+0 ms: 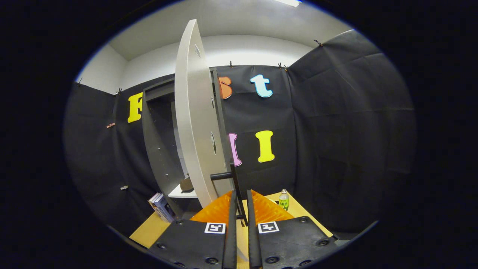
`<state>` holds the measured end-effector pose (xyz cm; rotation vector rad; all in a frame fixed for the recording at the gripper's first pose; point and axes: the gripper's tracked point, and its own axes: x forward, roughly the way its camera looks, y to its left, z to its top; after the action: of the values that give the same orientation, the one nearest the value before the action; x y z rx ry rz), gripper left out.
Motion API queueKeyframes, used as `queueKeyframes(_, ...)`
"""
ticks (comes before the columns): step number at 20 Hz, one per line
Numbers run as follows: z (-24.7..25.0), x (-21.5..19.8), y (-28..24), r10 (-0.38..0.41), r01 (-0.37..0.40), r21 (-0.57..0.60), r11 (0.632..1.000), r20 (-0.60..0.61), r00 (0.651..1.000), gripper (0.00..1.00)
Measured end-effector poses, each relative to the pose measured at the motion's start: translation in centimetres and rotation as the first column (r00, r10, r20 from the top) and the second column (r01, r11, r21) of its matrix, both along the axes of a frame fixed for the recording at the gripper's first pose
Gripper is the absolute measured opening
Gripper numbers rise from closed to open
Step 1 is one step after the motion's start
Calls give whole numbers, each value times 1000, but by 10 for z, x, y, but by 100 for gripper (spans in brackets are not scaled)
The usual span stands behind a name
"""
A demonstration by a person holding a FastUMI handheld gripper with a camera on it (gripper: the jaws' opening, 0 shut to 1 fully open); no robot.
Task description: Open the shoe cabinet door, grab the shoes and put them into the shoe cabinet, then close the shoe cabinet door.
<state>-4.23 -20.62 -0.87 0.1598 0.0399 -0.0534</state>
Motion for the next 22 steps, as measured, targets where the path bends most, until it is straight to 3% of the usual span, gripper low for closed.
queueKeyframes(2, 8, -12, -4, -46, 47, -25, 999, 15, 999, 16)
queueKeyframes(4, 20, -26, 6, -43, 44, -27, 999, 28, 999, 18)
queueKeyframes(9, 42, -44, 76, 77, -74, -41, 996, 75, 994, 73)
queueKeyframes(13, 14, -34, 155, 246, -243, -68, 968, 30, 969, 99)
queueKeyframes(15, -20, -26, 187, 294, -295, -17, 955, -47, 955, 99)
queueKeyframes(19, -121, -8, 222, 289, -294, 11, 956, -230, 929, 99)
queueKeyframes(22, -199, -1, 247, 301, -312, 31, 950, -372, 878, 99)
